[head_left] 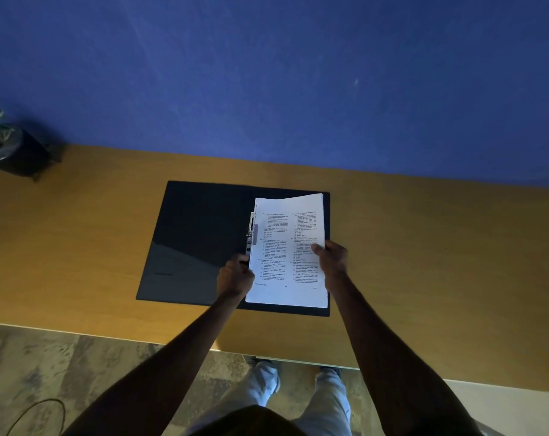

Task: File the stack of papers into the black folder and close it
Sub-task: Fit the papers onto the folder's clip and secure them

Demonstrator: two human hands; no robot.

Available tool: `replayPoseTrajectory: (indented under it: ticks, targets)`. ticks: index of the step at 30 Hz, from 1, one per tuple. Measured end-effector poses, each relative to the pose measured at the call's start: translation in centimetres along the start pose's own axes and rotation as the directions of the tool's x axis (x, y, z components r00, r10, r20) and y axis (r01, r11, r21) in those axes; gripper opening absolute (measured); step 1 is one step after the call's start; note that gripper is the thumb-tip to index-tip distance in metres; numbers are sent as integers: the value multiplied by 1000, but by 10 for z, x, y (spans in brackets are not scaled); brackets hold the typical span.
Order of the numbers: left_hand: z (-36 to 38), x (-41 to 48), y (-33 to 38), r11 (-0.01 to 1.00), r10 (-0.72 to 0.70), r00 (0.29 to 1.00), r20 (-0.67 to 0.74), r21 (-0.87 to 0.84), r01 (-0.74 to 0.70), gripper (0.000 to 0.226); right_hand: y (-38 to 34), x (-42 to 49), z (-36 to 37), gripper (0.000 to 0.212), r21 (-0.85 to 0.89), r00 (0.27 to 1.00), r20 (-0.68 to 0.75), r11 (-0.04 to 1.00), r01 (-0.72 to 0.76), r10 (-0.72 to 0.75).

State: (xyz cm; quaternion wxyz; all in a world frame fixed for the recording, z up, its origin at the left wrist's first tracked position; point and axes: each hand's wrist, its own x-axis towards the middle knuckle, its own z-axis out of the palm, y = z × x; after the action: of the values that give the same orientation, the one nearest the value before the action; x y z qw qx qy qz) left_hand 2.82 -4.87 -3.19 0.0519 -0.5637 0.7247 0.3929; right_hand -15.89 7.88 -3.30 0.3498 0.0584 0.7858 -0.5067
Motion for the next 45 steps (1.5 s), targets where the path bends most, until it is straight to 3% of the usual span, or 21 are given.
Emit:
replayPoseTrajectory:
  ticks: [4, 11, 15, 20, 38, 45]
  targets:
    - [1, -2, -1, 999, 34, 999, -20, 20, -33, 42, 0, 0, 1, 23, -5, 1000, 6, 1000, -17, 17]
    - [4, -4, -1, 998, 66, 995, -73, -1, -66, 42, -10, -2, -3, 35, -184, 997, 69, 982, 38, -26]
    - [4, -6, 2, 998, 69, 997, -47, -12, -69, 41, -9, -2, -5, 36, -270, 998, 24, 960, 68, -64]
    - [2, -8, 1, 997, 72, 997, -36, -23, -73, 44, -3, 1, -4, 27, -234, 995, -94, 972, 15, -38]
    - [4, -5, -6, 989, 115, 993, 18, -96, -112, 52, -8, 5, -3, 24, -252, 996, -34, 965, 77, -88]
    - [9, -5, -8, 985, 145, 989, 27, -96, -142, 48, 2, -1, -6, 44, -337, 982, -76, 931, 138, -173]
